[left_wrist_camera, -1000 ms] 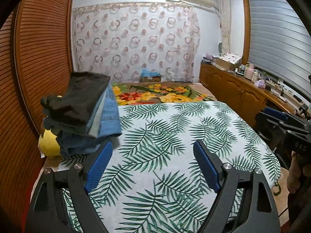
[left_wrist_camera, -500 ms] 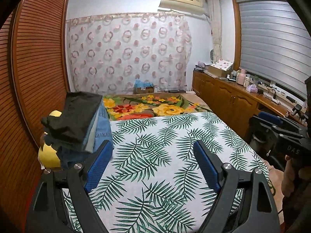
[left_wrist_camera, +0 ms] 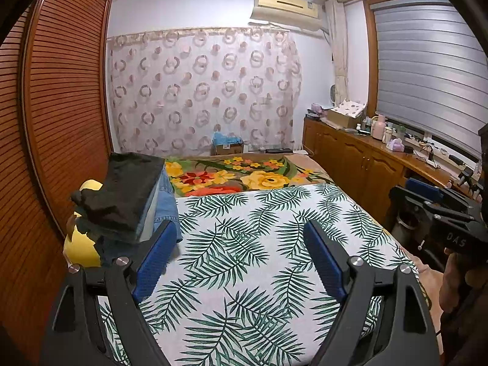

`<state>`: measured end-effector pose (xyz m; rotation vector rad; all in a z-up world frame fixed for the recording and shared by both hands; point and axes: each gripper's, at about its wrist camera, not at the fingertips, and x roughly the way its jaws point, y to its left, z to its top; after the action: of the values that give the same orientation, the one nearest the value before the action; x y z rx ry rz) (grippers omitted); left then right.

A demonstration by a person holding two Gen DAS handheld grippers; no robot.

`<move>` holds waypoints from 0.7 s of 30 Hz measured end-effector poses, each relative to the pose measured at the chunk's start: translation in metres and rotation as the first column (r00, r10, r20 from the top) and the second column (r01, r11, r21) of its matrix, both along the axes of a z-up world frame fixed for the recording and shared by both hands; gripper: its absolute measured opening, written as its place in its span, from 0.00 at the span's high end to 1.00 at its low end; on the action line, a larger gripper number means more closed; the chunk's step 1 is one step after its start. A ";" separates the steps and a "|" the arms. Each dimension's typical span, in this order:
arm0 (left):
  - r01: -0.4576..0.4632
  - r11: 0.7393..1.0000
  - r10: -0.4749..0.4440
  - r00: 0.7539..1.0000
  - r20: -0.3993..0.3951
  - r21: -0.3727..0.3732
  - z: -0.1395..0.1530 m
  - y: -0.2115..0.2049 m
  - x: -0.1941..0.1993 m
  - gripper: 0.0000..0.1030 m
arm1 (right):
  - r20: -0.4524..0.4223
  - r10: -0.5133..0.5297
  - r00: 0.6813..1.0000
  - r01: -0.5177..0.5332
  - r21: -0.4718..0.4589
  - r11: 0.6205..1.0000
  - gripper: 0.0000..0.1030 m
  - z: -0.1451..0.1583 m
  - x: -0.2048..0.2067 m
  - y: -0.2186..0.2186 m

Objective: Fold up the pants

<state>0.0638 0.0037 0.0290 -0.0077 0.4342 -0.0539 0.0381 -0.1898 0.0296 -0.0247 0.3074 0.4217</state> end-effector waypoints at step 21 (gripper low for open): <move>-0.001 1.000 0.001 1.000 0.001 0.000 0.000 0.001 0.000 0.17 | 0.007 -0.002 1.000 0.002 0.002 1.000 0.40 0.001 0.001 -0.005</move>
<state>0.0638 0.0042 0.0288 -0.0074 0.4335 -0.0526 0.0393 -0.1948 0.0303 -0.0243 0.3002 0.4195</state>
